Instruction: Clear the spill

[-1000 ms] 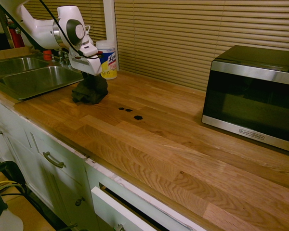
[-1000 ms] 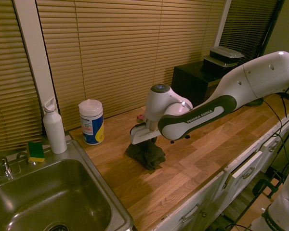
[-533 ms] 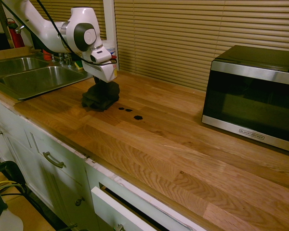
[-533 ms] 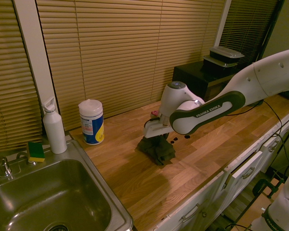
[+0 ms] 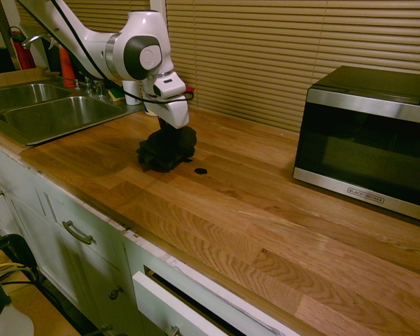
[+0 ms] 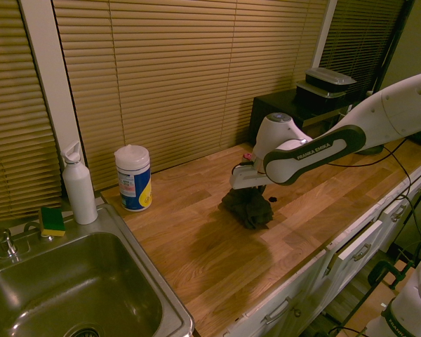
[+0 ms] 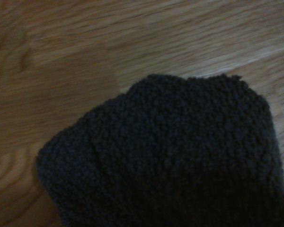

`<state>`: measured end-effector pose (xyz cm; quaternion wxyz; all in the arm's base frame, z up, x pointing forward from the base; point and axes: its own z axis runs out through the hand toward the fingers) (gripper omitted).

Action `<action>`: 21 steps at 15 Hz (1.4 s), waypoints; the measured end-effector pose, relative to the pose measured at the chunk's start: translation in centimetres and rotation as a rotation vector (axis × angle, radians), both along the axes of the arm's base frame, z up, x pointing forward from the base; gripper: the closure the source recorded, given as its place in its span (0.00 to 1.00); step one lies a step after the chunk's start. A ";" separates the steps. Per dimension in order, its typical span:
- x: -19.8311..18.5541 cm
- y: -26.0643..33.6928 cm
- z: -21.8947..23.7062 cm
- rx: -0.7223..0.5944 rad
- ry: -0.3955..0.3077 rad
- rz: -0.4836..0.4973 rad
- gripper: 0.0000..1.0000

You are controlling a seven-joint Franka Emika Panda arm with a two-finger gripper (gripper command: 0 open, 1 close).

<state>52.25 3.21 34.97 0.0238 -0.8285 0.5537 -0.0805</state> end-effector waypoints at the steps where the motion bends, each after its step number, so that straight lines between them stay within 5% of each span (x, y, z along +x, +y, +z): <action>1: 0.0 -1.2 0.0 0.000 0.001 -0.015 1.00; 21: -4.4 -19.0 -1.5 0.069 0.008 -0.211 1.00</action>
